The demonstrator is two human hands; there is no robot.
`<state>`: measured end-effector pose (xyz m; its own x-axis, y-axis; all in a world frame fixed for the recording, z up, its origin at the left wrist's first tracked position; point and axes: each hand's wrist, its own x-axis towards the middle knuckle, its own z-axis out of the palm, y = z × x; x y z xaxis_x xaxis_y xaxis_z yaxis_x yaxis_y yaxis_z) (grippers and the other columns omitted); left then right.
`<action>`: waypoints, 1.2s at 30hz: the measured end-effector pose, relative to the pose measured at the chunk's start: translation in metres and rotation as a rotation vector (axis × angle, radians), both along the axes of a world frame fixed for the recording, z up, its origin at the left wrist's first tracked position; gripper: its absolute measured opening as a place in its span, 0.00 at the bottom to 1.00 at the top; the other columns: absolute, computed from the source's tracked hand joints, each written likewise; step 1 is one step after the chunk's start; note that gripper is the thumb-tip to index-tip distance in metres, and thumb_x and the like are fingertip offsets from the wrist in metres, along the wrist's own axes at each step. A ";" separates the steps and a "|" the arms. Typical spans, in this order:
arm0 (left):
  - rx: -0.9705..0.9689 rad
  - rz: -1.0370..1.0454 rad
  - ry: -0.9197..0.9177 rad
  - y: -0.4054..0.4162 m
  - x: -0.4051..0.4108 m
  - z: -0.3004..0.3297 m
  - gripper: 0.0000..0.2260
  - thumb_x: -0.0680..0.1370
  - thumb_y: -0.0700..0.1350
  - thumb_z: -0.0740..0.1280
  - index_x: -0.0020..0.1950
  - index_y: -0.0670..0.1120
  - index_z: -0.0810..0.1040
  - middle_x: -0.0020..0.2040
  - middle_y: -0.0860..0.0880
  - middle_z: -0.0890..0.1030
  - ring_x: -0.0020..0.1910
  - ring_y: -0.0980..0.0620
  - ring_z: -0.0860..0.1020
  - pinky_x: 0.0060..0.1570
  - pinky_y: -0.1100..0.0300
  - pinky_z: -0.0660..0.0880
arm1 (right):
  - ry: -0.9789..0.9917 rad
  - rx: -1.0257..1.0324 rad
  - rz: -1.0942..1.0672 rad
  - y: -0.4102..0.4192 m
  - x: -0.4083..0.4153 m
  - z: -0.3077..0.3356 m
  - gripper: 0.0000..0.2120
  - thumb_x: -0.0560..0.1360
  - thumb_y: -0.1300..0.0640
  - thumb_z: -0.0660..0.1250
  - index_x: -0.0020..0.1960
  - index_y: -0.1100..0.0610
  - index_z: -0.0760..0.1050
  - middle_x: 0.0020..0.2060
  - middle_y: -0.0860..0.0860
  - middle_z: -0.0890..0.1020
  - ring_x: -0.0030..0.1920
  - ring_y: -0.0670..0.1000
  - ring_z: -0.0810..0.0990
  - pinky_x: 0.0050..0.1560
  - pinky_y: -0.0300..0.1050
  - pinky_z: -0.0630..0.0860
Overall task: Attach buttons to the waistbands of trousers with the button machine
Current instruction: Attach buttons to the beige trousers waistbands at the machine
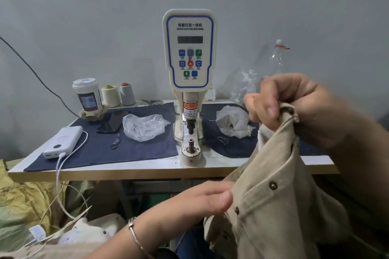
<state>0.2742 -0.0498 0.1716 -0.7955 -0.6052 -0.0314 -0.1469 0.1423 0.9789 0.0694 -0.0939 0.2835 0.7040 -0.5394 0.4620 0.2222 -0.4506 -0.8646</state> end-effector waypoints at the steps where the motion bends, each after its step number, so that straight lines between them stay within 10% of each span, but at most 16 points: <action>1: 0.017 -0.010 0.092 0.002 0.003 -0.002 0.51 0.66 0.74 0.67 0.71 0.34 0.68 0.69 0.38 0.73 0.67 0.44 0.72 0.66 0.49 0.68 | -0.038 0.020 -0.029 0.001 0.002 -0.005 0.21 0.61 0.78 0.54 0.33 0.54 0.76 0.24 0.48 0.74 0.30 0.53 0.58 0.32 0.54 0.50; 7: 0.001 0.013 -0.174 0.001 0.036 -0.014 0.30 0.70 0.48 0.76 0.71 0.49 0.70 0.68 0.48 0.76 0.69 0.51 0.73 0.70 0.48 0.68 | -0.254 0.189 -0.055 -0.010 0.004 -0.021 0.16 0.60 0.73 0.61 0.31 0.52 0.73 0.21 0.46 0.70 0.30 0.49 0.61 0.33 0.39 0.63; 11: -0.192 -0.166 -0.418 0.004 0.046 -0.005 0.25 0.70 0.51 0.70 0.66 0.46 0.74 0.63 0.60 0.77 0.64 0.69 0.70 0.67 0.65 0.66 | -0.233 0.155 -0.053 -0.014 0.001 -0.020 0.17 0.61 0.75 0.60 0.31 0.53 0.73 0.21 0.47 0.70 0.30 0.48 0.62 0.36 0.37 0.70; 19: -0.862 0.167 -0.853 -0.004 0.098 0.021 0.24 0.69 0.59 0.72 0.62 0.55 0.72 0.57 0.59 0.77 0.57 0.59 0.74 0.57 0.60 0.72 | -0.125 0.122 -0.189 -0.021 -0.042 -0.026 0.19 0.60 0.76 0.51 0.29 0.54 0.71 0.21 0.49 0.69 0.30 0.48 0.61 0.32 0.43 0.57; 24: -0.856 0.439 -1.207 -0.007 0.129 0.045 0.10 0.76 0.51 0.65 0.56 0.57 0.70 0.53 0.57 0.74 0.55 0.55 0.74 0.53 0.55 0.75 | 0.330 0.139 -0.259 -0.022 -0.049 -0.035 0.18 0.61 0.71 0.58 0.47 0.62 0.78 0.34 0.59 0.77 0.33 0.52 0.72 0.32 0.38 0.69; 29: -1.028 0.495 -1.413 0.020 0.161 0.052 0.04 0.76 0.47 0.64 0.48 0.57 0.73 0.50 0.58 0.73 0.56 0.59 0.74 0.49 0.60 0.76 | 0.860 -0.278 -0.411 -0.021 -0.008 -0.037 0.25 0.61 0.37 0.70 0.57 0.36 0.73 0.46 0.41 0.77 0.44 0.46 0.77 0.44 0.47 0.74; 33: -1.080 0.523 -1.278 0.070 0.210 0.073 0.07 0.70 0.52 0.71 0.39 0.54 0.74 0.44 0.59 0.75 0.52 0.60 0.74 0.46 0.63 0.72 | 0.836 -0.524 -0.314 -0.027 0.024 -0.027 0.29 0.58 0.26 0.71 0.51 0.42 0.77 0.44 0.41 0.81 0.43 0.43 0.79 0.37 0.40 0.76; 36: -0.699 0.605 -0.816 0.125 0.237 0.096 0.09 0.67 0.54 0.78 0.43 0.56 0.81 0.50 0.58 0.79 0.54 0.57 0.77 0.52 0.59 0.73 | 0.629 -0.508 -0.189 -0.050 0.051 -0.018 0.24 0.59 0.31 0.76 0.43 0.49 0.81 0.35 0.49 0.83 0.34 0.47 0.81 0.33 0.41 0.76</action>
<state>0.5109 0.0750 0.2679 -0.2801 -0.9557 0.0906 -0.9039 0.2943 0.3105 0.1203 -0.1438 0.2651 0.8305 -0.5065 0.2319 -0.3534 -0.8008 -0.4836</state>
